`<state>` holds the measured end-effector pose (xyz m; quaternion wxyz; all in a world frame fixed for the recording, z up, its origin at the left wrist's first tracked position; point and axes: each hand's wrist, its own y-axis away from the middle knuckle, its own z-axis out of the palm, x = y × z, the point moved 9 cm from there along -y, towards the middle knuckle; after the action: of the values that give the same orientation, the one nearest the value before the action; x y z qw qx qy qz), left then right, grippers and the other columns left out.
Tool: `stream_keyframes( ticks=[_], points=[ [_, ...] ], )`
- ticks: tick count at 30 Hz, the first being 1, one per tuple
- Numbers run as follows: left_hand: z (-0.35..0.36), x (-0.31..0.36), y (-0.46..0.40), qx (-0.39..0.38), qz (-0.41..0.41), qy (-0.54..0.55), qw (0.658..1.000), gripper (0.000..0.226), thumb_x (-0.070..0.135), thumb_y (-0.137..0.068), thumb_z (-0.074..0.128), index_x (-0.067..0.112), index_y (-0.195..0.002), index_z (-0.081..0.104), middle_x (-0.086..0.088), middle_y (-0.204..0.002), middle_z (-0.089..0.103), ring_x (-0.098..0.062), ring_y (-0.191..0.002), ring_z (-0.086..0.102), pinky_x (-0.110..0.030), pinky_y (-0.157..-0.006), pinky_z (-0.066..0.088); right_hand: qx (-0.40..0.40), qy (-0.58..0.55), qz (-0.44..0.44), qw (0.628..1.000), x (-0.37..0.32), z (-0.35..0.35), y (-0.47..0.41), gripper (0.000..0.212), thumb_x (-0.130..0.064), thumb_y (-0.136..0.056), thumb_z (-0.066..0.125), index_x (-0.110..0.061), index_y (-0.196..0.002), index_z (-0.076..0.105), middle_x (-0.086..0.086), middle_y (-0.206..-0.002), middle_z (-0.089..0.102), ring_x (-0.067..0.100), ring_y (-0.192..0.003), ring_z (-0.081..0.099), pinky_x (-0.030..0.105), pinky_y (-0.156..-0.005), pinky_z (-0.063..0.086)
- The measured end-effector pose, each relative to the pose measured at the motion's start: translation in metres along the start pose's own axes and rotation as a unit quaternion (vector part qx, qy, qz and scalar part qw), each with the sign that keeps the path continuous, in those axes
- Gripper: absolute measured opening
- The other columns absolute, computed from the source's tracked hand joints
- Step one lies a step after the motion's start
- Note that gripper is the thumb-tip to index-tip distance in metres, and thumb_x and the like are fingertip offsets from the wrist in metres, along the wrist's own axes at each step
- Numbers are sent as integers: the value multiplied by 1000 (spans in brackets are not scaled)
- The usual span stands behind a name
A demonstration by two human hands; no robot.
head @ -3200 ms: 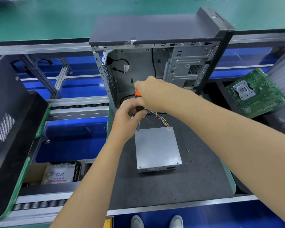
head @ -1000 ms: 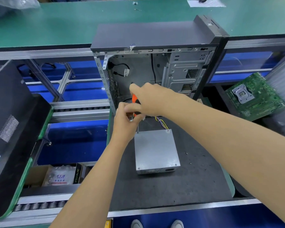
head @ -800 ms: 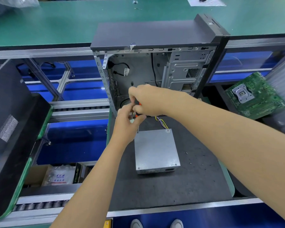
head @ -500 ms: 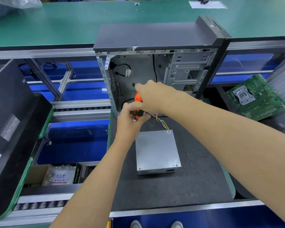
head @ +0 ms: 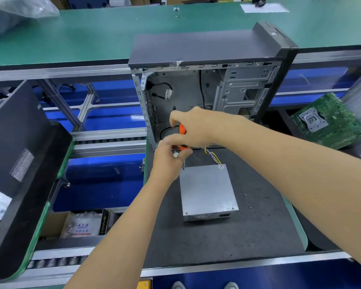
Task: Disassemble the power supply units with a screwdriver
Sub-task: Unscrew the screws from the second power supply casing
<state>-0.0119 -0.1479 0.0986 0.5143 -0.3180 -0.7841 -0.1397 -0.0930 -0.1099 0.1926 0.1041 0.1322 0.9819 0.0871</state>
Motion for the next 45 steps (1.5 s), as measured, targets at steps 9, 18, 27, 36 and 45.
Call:
stream_keyframes(
  ticks=[9,18,27,36,45],
  points=[
    [6,1,-1,-51,26,-2,998,25,19,-94,66,23,-119,66,9,-106,64,-1,-87,55,-18,-76,40,-25,-14,11,1000,2,4,0,18,-26,-89,53,-28,-105,47,1,-92,46,21,-80,54,34,-61,42],
    [5,-2,-1,-19,-40,0,999,25,24,-88,75,31,-100,54,1,-104,63,-13,-94,59,-26,-80,47,53,46,44,997,19,-8,-1,53,-71,-90,42,-19,-101,41,-1,-78,33,20,-64,40,30,-50,25],
    [10,10,3,-25,-17,-19,999,18,21,-94,65,37,-96,59,4,-96,66,-23,-95,61,-38,-82,50,-62,-11,-63,996,3,3,-1,18,-29,-88,52,-32,-105,48,-3,-87,47,19,-76,55,32,-55,38],
    [11,7,2,36,-58,3,998,31,29,-80,82,30,-96,55,9,-93,61,5,-79,54,-11,-64,39,10,88,-32,996,11,-8,-6,37,-50,-97,47,-15,-85,47,5,-81,41,21,-59,37,30,-48,26],
    [8,5,-1,-21,-32,11,999,19,22,-89,73,34,-93,59,3,-97,65,-12,-84,58,-29,-79,47,-58,18,-99,993,3,4,1,23,-43,-94,55,-28,-110,47,-3,-101,43,25,-95,49,39,-70,43]
  ],
)
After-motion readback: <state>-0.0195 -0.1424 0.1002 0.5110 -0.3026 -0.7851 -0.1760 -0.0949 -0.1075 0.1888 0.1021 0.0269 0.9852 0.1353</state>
